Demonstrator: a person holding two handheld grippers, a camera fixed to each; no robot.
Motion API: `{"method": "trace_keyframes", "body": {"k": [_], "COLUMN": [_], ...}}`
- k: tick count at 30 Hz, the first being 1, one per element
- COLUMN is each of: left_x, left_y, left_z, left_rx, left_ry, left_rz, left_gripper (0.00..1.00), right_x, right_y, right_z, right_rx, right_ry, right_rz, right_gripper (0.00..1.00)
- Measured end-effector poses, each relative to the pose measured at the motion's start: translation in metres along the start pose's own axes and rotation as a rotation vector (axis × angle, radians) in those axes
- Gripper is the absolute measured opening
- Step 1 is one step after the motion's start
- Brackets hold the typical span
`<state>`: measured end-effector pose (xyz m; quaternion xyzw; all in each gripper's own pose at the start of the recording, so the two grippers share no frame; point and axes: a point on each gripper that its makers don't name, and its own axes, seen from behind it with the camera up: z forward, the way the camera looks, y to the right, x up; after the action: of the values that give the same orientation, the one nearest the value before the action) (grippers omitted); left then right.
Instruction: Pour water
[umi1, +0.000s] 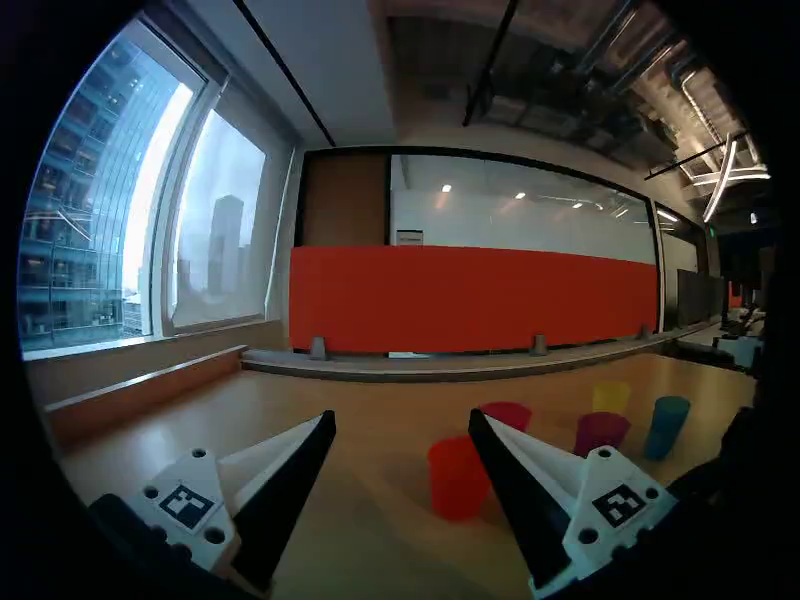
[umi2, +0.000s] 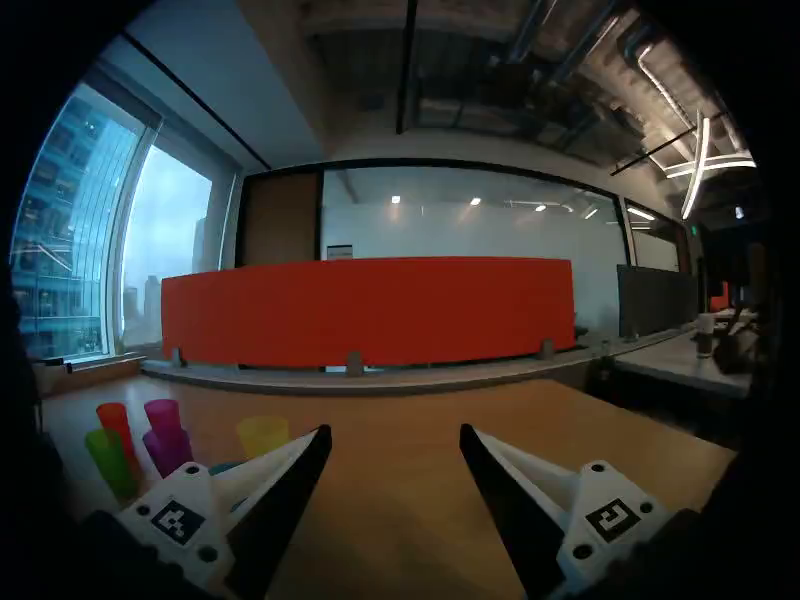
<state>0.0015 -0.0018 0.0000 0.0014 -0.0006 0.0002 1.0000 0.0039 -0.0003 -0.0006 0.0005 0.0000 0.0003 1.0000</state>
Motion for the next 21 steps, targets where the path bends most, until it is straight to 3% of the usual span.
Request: {"method": "trace_keyframes", "body": {"k": [5,21], "left_x": [0.013,0.104], "left_y": [-0.008,-0.017], "left_z": [0.002,0.017], "left_rx": [0.020,0.012], "left_ry": [-0.014,-0.011], "left_rz": [0.003,0.022], "left_gripper": [0.99,0.99], "right_x": [0.021,0.093], "right_y": [-0.001,-0.005], "right_z": [-0.001,0.008], "right_rx": [0.012,0.053], "right_ry": [-0.009,-0.075], "right_rz": [-0.009,-0.051], "right_gripper": [0.99,0.99]}}
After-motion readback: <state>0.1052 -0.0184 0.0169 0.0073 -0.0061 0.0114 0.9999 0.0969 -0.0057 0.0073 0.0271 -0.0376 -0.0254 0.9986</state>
